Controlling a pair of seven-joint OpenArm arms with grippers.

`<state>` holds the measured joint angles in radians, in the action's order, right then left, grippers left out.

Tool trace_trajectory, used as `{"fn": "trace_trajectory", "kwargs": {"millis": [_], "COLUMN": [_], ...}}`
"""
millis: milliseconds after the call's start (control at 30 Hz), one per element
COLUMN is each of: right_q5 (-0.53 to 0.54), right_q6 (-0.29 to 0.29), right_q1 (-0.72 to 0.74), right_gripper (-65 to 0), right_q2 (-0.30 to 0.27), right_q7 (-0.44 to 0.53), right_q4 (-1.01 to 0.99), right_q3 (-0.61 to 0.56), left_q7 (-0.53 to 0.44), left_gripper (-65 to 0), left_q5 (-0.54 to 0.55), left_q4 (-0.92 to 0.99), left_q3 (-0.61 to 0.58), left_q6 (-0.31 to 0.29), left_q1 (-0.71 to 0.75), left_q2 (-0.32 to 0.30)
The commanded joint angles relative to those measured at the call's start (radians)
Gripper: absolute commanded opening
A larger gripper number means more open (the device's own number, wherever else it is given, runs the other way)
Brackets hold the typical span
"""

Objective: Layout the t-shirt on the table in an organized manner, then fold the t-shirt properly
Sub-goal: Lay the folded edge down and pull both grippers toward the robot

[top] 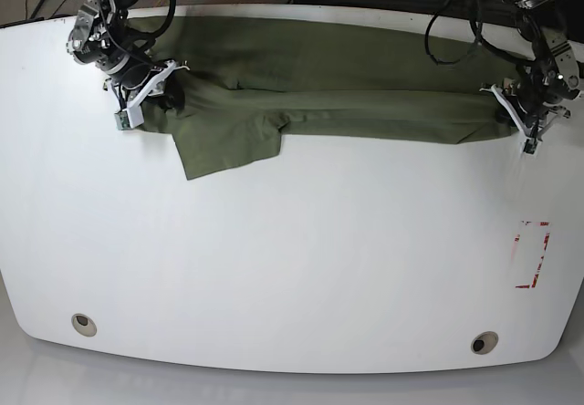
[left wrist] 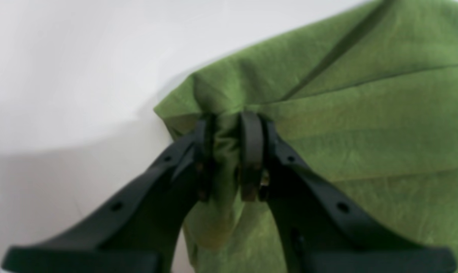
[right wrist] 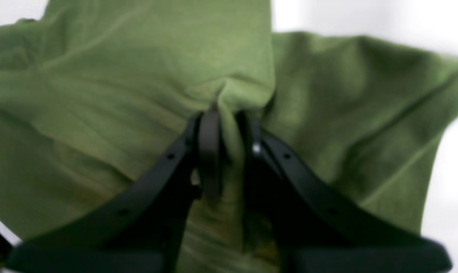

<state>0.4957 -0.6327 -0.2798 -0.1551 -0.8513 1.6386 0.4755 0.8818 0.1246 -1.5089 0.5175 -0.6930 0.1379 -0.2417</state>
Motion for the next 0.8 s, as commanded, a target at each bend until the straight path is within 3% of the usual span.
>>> {"fn": "trace_trajectory", "kwargs": {"millis": [0, 300, 633, 767], "right_q5": [-0.018, -0.018, -0.019, -0.030], "right_q6": [0.009, 0.014, 0.017, 0.017], "right_q1": [0.035, 0.132, 0.199, 0.235], "right_gripper": [-55.5, -55.5, -55.3, -49.9], "right_q2": [-0.034, -0.108, -0.157, -0.163], "right_q7": [0.020, 0.097, 0.103, 0.108], "right_q4": [-0.031, -0.182, -0.239, -0.240], "right_q3": [-0.007, -0.083, -0.091, -0.093], "left_q7": [0.043, 0.043, 0.043, 0.043], "left_gripper": [-56.2, -56.2, -56.2, -56.2], "left_q5": [-0.029, -0.032, -0.032, -0.030], "left_q4": [0.008, 0.047, 0.126, 0.121], "left_q3": [-0.023, -0.059, -0.056, -0.055], "left_q6": [-0.005, -0.005, -0.005, -0.005], "left_q1": [0.007, -0.074, -0.133, -0.133], "left_q2": [0.006, 0.008, 0.000, 0.000]}}
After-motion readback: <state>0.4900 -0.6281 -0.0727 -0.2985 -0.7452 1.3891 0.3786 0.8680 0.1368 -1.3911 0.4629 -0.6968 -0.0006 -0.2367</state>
